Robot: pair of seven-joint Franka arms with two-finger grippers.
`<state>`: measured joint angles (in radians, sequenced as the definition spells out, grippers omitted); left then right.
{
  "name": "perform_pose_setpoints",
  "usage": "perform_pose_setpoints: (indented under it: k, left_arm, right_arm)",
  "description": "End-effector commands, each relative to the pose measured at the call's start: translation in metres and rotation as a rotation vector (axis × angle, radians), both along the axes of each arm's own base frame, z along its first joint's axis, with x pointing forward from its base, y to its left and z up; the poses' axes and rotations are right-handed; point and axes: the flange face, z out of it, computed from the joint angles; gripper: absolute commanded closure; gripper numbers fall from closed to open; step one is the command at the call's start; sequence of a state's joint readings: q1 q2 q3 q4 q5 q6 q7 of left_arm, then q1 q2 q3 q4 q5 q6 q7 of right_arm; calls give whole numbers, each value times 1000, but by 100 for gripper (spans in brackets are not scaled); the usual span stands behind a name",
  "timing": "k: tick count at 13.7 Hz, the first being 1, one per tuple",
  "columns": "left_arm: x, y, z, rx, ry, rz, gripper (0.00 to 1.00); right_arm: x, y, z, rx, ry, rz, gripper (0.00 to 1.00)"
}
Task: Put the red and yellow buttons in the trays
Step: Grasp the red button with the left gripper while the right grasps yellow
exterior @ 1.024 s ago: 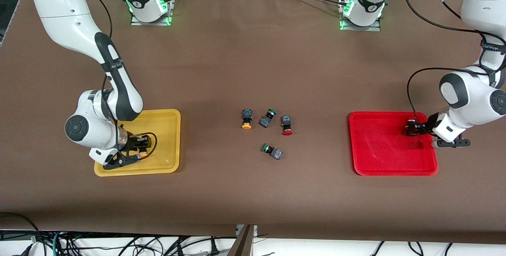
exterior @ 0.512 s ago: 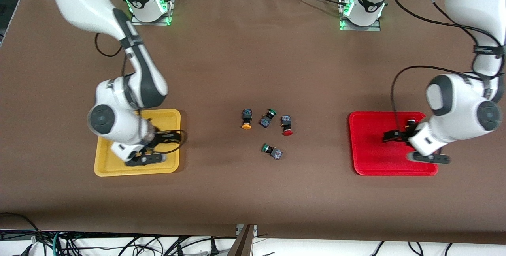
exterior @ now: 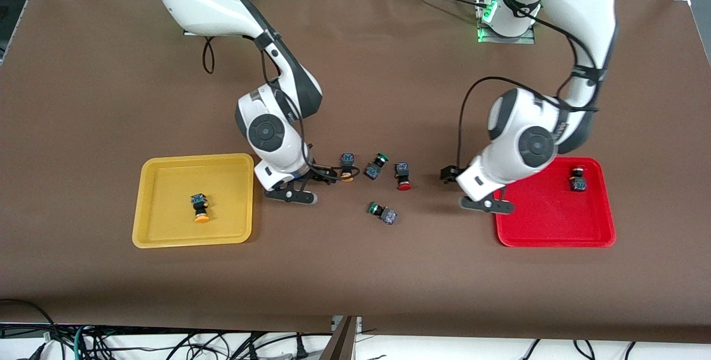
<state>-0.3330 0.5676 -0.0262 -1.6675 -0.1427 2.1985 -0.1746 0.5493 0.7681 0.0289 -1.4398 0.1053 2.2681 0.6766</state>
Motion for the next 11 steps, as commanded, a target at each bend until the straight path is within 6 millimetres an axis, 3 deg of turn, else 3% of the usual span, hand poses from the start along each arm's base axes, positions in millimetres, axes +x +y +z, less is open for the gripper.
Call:
perform_pose_setpoints:
  k: [1,4,6,11]
  left_arm:
    - [-15,-46,-35,2,0,26,0]
    - [-38,-86,-65,17,16,76,0]
    - [-49,-106,-72,21,17,99,0]
    - [-54,-114,-83,22,5,91,0]
  right_arm:
    - [-10,19,-20,17,18,-34,0]
    - [-13,32,-17,55,-4,-116,0]
    - [-29,54,-18,55,5,-126,0]
    - [-56,82,-41,65,-17,-94,1]
